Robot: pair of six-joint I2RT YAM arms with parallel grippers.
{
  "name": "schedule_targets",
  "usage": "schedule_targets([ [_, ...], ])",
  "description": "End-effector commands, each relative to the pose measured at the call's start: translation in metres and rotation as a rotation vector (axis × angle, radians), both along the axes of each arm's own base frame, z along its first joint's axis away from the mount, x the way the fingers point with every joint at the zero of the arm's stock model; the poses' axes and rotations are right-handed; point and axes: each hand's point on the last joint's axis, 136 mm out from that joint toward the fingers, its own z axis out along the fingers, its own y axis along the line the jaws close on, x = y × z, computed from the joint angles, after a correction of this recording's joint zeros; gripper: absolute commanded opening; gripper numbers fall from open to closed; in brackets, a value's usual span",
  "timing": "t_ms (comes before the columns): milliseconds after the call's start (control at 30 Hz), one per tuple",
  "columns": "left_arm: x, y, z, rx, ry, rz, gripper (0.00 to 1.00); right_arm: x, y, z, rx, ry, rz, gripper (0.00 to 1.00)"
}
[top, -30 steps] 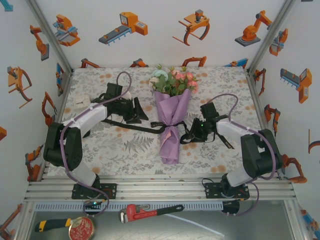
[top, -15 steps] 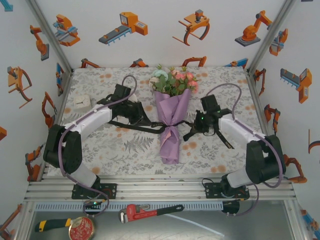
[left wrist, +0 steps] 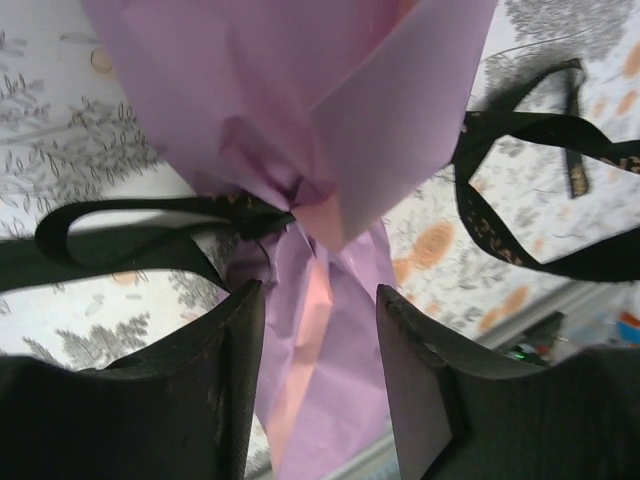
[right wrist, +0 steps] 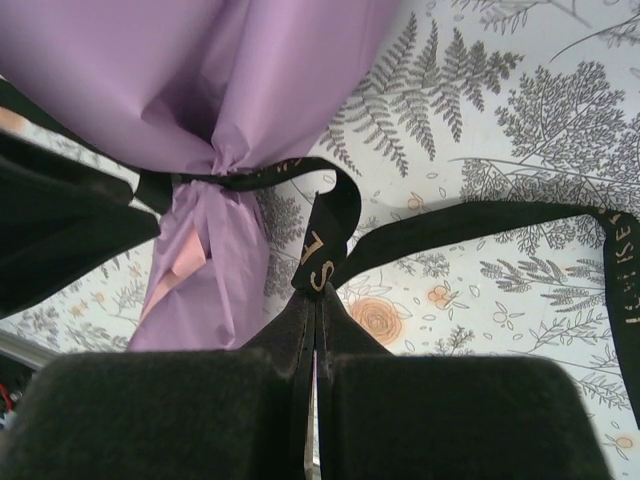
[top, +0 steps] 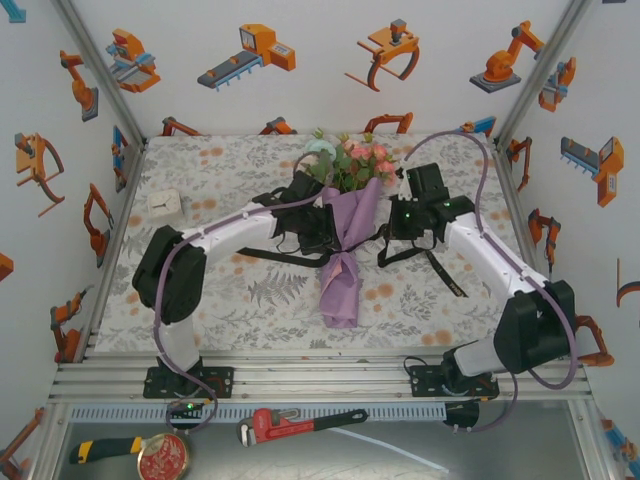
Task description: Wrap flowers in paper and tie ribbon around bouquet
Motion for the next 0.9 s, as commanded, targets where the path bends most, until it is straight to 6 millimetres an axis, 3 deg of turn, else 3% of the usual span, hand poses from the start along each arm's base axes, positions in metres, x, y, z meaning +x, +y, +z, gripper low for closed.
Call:
schedule_targets([
  [0, 0.007, 0.015, -0.018, 0.157, -0.056, -0.042, 0.48, -0.001, 0.008, 0.009, -0.001, -0.010, 0.064, 0.00],
  [200, 0.007, 0.018, -0.029, 0.221, -0.067, -0.069, 0.45, -0.002, 0.010, 0.010, 0.012, -0.005, 0.074, 0.00],
  [367, 0.006, 0.023, -0.025, 0.241, -0.075, -0.065, 0.24, -0.002, 0.012, 0.009, 0.021, -0.002, 0.077, 0.00],
  [467, 0.005, 0.026, -0.009, 0.229, -0.093, -0.061, 0.16, -0.002, 0.012, 0.014, 0.024, -0.012, 0.081, 0.00],
  [867, -0.016, 0.046, 0.087, 0.225, -0.199, -0.173, 0.14, -0.003, 0.007, 0.019, 0.027, -0.020, 0.037, 0.00],
])
